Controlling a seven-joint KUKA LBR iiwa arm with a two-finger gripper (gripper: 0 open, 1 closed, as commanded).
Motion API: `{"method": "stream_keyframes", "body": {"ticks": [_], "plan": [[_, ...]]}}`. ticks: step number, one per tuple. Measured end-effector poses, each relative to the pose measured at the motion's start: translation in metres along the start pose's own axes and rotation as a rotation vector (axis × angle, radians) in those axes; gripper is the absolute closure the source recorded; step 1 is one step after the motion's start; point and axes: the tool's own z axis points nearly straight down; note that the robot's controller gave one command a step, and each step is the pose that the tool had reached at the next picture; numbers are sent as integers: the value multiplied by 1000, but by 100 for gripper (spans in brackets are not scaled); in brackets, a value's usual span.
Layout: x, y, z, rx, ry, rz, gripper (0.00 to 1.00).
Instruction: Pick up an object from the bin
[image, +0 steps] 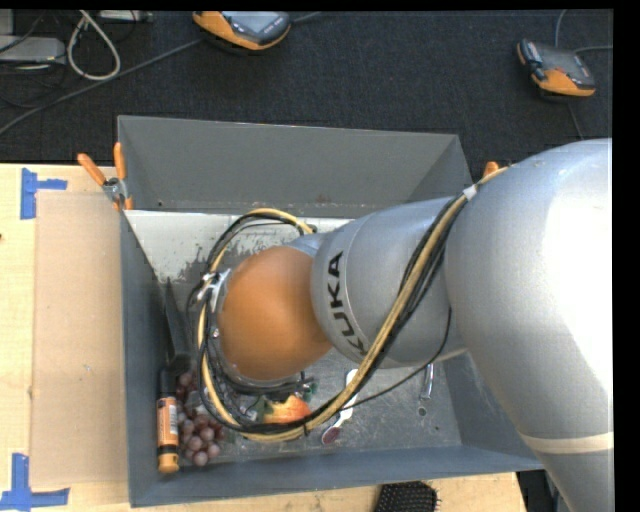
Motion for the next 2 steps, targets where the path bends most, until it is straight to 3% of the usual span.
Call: {"method": "stream_keyframes", "body": {"ticks": [1,2], "plan": [[6,15,-2,8,-7,-155,100],[-19,-14,0,2,3,-335,100]]}}
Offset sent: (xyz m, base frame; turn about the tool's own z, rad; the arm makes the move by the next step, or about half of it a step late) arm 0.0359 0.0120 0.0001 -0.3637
